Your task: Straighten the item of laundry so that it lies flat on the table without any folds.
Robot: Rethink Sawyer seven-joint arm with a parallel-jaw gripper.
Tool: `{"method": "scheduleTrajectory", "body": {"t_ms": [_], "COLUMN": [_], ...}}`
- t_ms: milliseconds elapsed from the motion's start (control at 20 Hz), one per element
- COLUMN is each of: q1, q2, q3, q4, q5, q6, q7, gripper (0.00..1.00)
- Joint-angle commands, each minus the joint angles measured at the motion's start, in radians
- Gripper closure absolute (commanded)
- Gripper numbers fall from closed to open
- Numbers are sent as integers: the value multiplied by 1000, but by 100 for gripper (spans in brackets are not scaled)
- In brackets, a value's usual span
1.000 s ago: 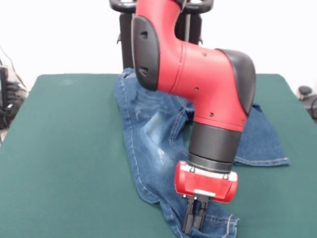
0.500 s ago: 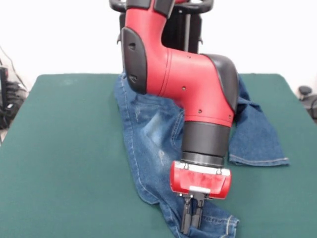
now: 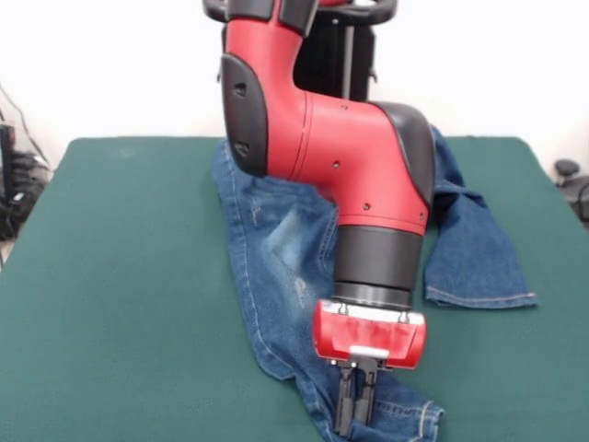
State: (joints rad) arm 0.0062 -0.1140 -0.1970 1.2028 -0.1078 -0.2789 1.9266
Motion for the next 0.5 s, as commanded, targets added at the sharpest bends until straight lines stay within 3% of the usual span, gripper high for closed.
{"method": "scheduleTrajectory", "body": {"t_ms": [50, 250, 500], "q1": [-42, -114, -236], "q2": [113, 137, 162], "q3": [57, 106, 292], "q4": [25, -84, -233], "q5": [-63, -128, -292], "q6": [-31, 21, 169], "q7": [99, 53, -38], "gripper": [100, 100, 100]}}
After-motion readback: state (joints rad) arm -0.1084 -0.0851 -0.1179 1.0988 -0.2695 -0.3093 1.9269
